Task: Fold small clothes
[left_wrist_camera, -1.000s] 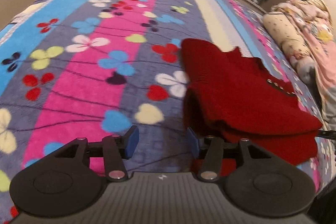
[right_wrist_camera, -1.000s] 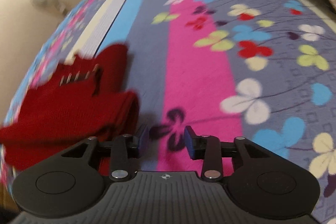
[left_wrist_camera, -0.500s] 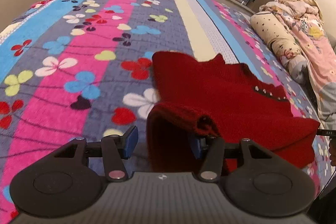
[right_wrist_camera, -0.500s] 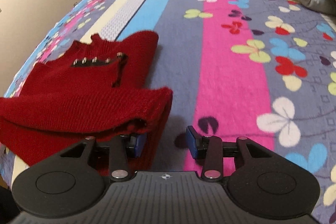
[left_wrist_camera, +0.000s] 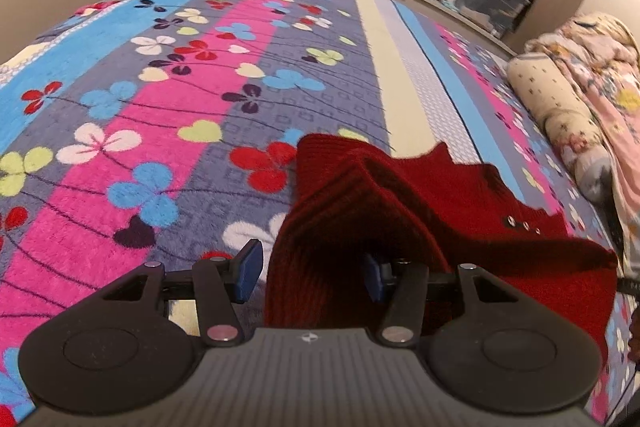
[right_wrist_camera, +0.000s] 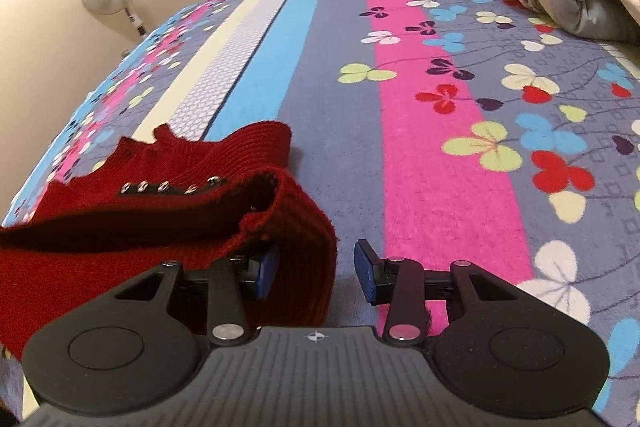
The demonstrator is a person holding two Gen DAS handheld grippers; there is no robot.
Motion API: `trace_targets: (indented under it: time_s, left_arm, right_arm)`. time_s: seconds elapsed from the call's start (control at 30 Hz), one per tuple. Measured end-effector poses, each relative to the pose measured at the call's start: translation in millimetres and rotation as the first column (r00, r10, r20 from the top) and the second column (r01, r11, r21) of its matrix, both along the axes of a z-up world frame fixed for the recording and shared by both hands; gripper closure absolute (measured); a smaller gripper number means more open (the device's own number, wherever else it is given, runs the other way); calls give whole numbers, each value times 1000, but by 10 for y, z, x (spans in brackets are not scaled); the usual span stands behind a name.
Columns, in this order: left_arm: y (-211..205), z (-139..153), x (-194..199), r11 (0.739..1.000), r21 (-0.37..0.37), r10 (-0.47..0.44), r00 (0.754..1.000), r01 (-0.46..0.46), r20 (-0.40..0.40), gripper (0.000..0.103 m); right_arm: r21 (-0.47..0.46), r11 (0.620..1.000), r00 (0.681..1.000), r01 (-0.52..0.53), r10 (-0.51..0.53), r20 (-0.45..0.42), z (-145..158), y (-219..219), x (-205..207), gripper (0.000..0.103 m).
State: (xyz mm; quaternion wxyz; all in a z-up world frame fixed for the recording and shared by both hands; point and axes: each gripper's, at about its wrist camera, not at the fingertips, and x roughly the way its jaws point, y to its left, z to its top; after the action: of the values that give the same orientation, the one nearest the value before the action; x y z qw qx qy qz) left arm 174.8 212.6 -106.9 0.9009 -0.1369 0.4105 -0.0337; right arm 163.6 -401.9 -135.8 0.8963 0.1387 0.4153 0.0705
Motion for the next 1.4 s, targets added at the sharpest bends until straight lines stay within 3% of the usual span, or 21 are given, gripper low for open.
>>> trace_targets:
  time_s: [0.3, 0.47, 0.73, 0.87, 0.97, 1.07, 1.1, 1.13, 1.17, 1.23, 1.4]
  left_arm:
    - [87, 27, 83, 997, -34, 71, 997, -70, 22, 45]
    - [93, -17, 108, 997, -54, 64, 998, -63, 5, 45]
    - [55, -149, 187, 997, -48, 58, 997, -61, -56, 37]
    - [70, -248, 197, 996, -56, 57, 992, -63, -109, 36]
    - [74, -256, 178, 996, -63, 48, 993, -55, -111, 36]
    - [77, -253, 179, 996, -70, 45, 992, -53, -115, 36]
    - [76, -255, 179, 996, -73, 40, 992, -49, -116, 38]
    - [72, -253, 176, 996, -77, 34, 993, -43, -113, 46]
    - [59, -248, 174, 996, -85, 18, 994, -27, -108, 53]
    - [-3, -215, 166, 997, -73, -25, 996, 19, -90, 85]
    - [-145, -67, 117, 996, 44, -73, 997, 74, -21, 89]
  right_arm:
    - [-4, 997, 996, 80, -79, 33, 30, -54, 70, 59]
    - [53, 989, 990, 140, -142, 26, 25, -199, 53, 59]
    - [128, 989, 996, 68, -59, -69, -128, -87, 81, 46]
    - [104, 994, 995, 21, -11, -103, -196, 59, 84, 46]
    - [54, 998, 996, -20, 25, -81, -168, 166, 66, 47]
    - [60, 998, 997, -24, 29, -78, -149, 172, 71, 55]
    - [56, 998, 997, -23, 27, -78, -146, 171, 71, 68]
    - [47, 999, 997, -23, 27, -76, -139, 170, 69, 88]
    - [40, 999, 997, -23, 26, -67, -123, 170, 64, 91]
    - [31, 999, 999, -25, 26, -30, -56, 174, 33, 92]
    - [0, 1000, 996, -28, 28, 84, 163, 228, -52, 93]
